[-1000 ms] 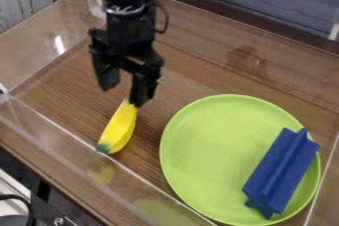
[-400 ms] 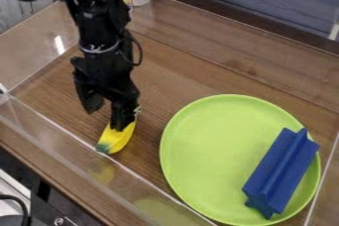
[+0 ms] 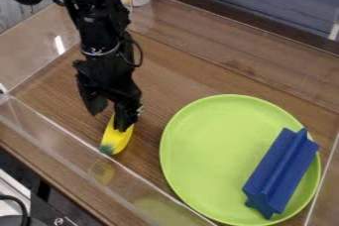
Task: Put the banana in the green plate
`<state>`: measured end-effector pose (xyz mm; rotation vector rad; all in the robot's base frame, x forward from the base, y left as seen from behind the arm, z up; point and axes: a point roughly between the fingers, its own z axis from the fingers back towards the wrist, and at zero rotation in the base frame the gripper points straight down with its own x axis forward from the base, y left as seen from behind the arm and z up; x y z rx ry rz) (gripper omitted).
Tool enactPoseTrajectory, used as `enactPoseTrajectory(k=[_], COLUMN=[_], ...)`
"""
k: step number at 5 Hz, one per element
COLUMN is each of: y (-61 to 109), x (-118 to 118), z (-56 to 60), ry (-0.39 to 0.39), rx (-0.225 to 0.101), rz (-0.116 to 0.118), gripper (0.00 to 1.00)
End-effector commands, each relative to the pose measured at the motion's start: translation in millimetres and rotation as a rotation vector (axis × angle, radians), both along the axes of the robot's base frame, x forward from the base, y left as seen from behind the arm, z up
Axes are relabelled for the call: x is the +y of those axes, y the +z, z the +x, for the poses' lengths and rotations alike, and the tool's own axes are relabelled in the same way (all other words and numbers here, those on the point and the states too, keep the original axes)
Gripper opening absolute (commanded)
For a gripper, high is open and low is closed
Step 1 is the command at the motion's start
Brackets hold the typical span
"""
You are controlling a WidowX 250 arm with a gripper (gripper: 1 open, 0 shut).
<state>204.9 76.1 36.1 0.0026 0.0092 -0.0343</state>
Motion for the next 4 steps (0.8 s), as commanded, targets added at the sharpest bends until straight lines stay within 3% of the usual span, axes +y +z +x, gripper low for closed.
enactPoseTrajectory(k=[1, 3, 4], y=[-8.0, -23.0, -17.1], x=[-2, -5, -8], z=[1.1, 1.4, 0.5], ry=[0.008, 0.014, 0.014], rx=[0.001, 0.012, 0.014], rz=[-0.002, -0.01, -0.014], gripper=[1.0, 1.0, 1.0])
